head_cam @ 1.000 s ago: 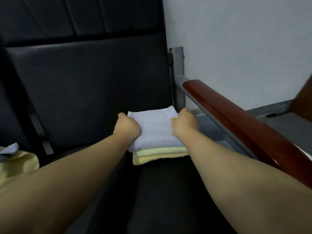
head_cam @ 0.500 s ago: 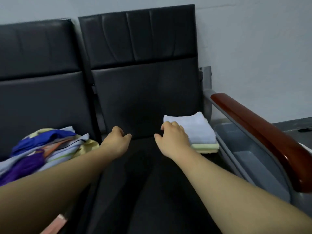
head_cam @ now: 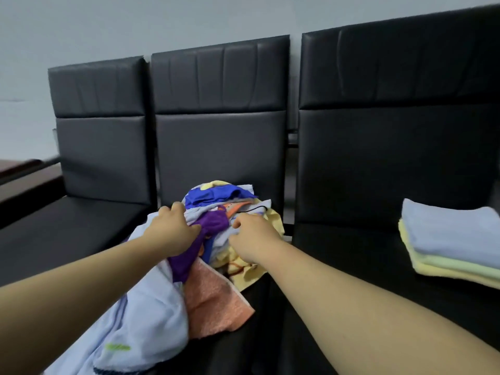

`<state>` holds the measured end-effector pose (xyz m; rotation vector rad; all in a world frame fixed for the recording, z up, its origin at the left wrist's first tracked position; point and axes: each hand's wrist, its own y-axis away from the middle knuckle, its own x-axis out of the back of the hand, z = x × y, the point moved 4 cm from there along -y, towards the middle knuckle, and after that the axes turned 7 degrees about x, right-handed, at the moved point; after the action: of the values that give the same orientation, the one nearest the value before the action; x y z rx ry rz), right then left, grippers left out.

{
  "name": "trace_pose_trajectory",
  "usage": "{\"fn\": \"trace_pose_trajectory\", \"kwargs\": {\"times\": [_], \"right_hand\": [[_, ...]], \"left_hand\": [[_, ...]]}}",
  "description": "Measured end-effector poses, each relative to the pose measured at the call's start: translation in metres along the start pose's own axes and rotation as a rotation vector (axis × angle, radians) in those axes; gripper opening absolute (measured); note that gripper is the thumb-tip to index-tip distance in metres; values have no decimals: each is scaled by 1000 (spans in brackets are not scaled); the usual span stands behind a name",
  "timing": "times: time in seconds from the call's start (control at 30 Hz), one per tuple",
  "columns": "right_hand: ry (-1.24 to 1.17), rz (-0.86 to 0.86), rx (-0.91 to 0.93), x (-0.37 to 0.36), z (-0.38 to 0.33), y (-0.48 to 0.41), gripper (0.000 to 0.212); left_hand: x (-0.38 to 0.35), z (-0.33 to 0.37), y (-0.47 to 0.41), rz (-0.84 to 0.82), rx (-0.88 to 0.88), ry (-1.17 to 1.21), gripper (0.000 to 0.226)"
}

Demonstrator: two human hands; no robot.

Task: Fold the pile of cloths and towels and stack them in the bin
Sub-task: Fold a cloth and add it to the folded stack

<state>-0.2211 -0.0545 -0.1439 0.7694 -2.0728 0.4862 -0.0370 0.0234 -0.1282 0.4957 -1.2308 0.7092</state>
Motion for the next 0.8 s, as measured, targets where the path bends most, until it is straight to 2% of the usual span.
{"fn": "trace_pose_trajectory", "kwargs": {"times": [0.13, 0.2, 0.3, 0.4, 0.47, 0.57, 0.63, 0.7, 0.77, 0.8], "right_hand": [[-62, -52, 94, -33, -30, -20, 38], [-54, -103, 128, -53, -40, -27, 48], [22, -202, 121, -72, -39, -31, 63], [47, -230, 107, -78, -39, -34, 66], [36, -248, 92, -76, -40, -35, 68], [-50, -255, 48, -70, -42, -31, 70], [-182, -192, 5, -63, -45, -28, 65], [-416, -156, -39, -57, -49, -23, 46], [-660, -224, -83, -53, -60, -12, 26], [-709, -252, -97, -52, -62, -8, 25]], "left_hand": [[-9, -35, -20, 6, 73, -76, 68], [-13, -48, -26, -26, 79, -106, 69], [-9, -54, -31, -75, 44, -40, 53], [1, -55, -31, -109, -26, -12, 35], [9, -55, -29, -81, -65, 10, 37], [22, -53, -25, -53, -19, 200, 35], [28, -47, -26, -64, 36, 333, 31], [37, -33, -20, -96, 56, 488, 29], [45, -17, -15, -142, 67, 662, 24], [49, -8, -12, -171, 64, 736, 21]]}}
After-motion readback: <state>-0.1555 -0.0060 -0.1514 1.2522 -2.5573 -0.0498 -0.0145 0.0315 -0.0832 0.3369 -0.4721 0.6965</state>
